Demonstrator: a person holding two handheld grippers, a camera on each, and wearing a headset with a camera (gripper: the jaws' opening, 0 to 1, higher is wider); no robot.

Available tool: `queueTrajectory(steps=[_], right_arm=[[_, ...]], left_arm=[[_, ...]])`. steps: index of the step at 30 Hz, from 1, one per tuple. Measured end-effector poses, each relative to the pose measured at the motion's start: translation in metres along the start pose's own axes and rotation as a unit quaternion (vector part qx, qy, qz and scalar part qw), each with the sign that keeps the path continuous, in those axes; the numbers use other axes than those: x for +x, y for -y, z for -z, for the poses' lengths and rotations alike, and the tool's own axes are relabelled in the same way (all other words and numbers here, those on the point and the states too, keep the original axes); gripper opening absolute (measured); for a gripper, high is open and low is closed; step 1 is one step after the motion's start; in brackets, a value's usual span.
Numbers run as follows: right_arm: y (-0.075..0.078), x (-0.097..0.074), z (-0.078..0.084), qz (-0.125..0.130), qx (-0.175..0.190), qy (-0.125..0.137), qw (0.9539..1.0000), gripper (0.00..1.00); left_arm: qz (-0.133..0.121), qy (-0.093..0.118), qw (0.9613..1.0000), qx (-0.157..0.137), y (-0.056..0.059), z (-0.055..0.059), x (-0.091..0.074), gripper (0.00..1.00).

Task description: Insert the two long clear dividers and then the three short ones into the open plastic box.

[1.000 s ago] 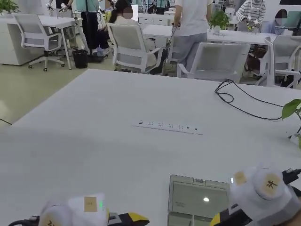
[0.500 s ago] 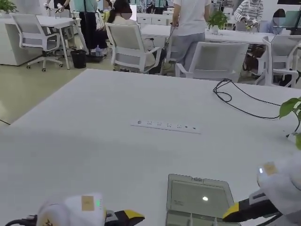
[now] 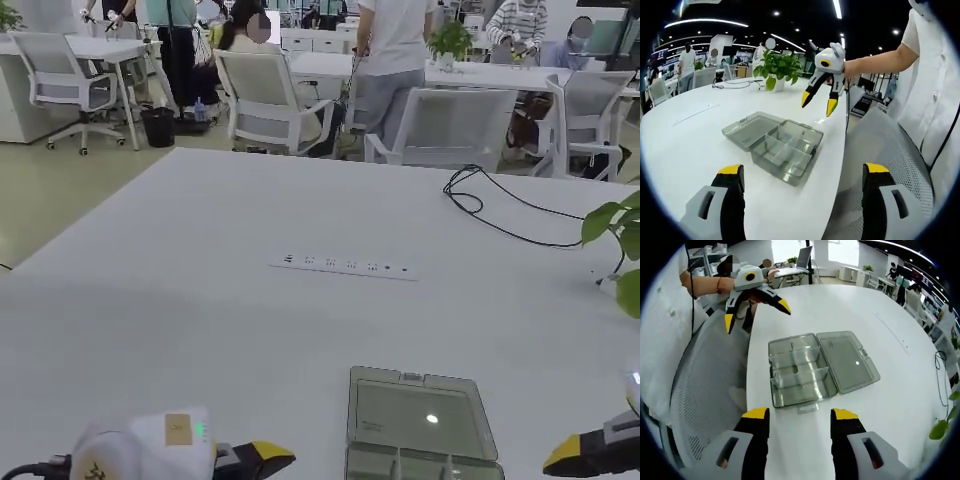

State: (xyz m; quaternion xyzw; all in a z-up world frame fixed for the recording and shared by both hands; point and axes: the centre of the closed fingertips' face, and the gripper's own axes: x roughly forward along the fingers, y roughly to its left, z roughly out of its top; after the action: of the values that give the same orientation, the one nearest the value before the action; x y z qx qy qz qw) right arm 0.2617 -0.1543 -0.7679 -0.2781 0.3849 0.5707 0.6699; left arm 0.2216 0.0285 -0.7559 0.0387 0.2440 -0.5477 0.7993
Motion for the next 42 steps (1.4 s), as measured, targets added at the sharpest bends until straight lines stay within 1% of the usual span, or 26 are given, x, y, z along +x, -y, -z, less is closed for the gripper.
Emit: queueTrajectory(steps=[2, 3, 8, 9, 11, 15, 16, 18, 20, 23, 25, 30, 32, 36, 38, 42], right_arm=[[0.000, -0.003, 0.012, 0.001, 0.000, -0.009, 1.0000, 0.52], [0.001, -0.005, 0.021, 0.003, 0.000, -0.018, 0.9998, 0.52], [0.004, -0.011, 0.050, 0.009, 0.005, -0.042, 0.9991, 0.52], [0.004, -0.012, 0.056, 0.009, 0.005, -0.049, 0.9987, 0.52], [0.007, -0.015, 0.073, 0.009, 0.002, -0.071, 0.9975, 0.52], [0.011, -0.016, 0.094, 0.007, 0.007, -0.090, 0.9959, 0.52], [0.010, -0.016, 0.100, 0.005, 0.006, -0.099, 0.9950, 0.52], [0.010, -0.015, 0.107, 0.004, 0.006, -0.110, 0.9939, 0.52], [0.011, -0.014, 0.115, 0.002, 0.001, -0.122, 0.9925, 0.51], [0.011, -0.012, 0.127, -0.002, -0.020, -0.151, 0.9884, 0.51], [0.011, -0.011, 0.134, -0.002, -0.030, -0.164, 0.9860, 0.50], [0.011, -0.006, 0.142, -0.003, -0.043, -0.179, 0.9829, 0.47], [0.015, -0.004, 0.150, -0.006, -0.047, -0.183, 0.9820, 0.46], [0.014, -0.002, 0.155, -0.007, -0.067, -0.198, 0.9779, 0.44], [0.018, -0.002, 0.158, -0.006, -0.068, -0.199, 0.9775, 0.44], [0.024, -0.002, 0.160, 0.001, -0.070, -0.196, 0.9782, 0.40]], left_arm=[[0.000, 0.000, 1.0000, 0.000, 0.000, 0.000, 0.000, 1.00], [-0.001, -0.001, 1.0000, 0.000, 0.000, 0.000, 0.000, 1.00], [-0.002, -0.002, 1.0000, 0.001, 0.000, 0.000, 0.000, 1.00], [-0.002, -0.002, 1.0000, 0.001, 0.000, 0.000, 0.000, 1.00], [-0.002, -0.004, 1.0000, 0.001, 0.000, 0.000, 0.000, 1.00], [-0.001, -0.005, 1.0000, 0.002, 0.000, -0.001, 0.000, 1.00], [-0.001, -0.005, 1.0000, 0.002, -0.001, -0.002, 0.000, 1.00], [-0.002, -0.006, 1.0000, 0.002, -0.001, -0.002, 0.000, 1.00], [-0.002, -0.006, 1.0000, 0.003, -0.001, -0.002, 0.000, 1.00], [-0.001, -0.007, 1.0000, 0.001, -0.001, -0.001, 0.001, 1.00], [-0.001, -0.007, 1.0000, 0.000, -0.001, -0.001, 0.001, 1.00], [0.000, -0.007, 1.0000, -0.001, -0.001, -0.001, 0.001, 1.00], [0.001, -0.006, 1.0000, -0.001, -0.001, -0.002, 0.001, 1.00], [0.001, -0.006, 1.0000, -0.003, -0.001, -0.002, 0.001, 1.00], [0.001, -0.005, 1.0000, -0.004, -0.001, -0.002, 0.001, 1.00], [0.001, -0.005, 1.0000, -0.006, -0.002, -0.002, 0.001, 1.00]])
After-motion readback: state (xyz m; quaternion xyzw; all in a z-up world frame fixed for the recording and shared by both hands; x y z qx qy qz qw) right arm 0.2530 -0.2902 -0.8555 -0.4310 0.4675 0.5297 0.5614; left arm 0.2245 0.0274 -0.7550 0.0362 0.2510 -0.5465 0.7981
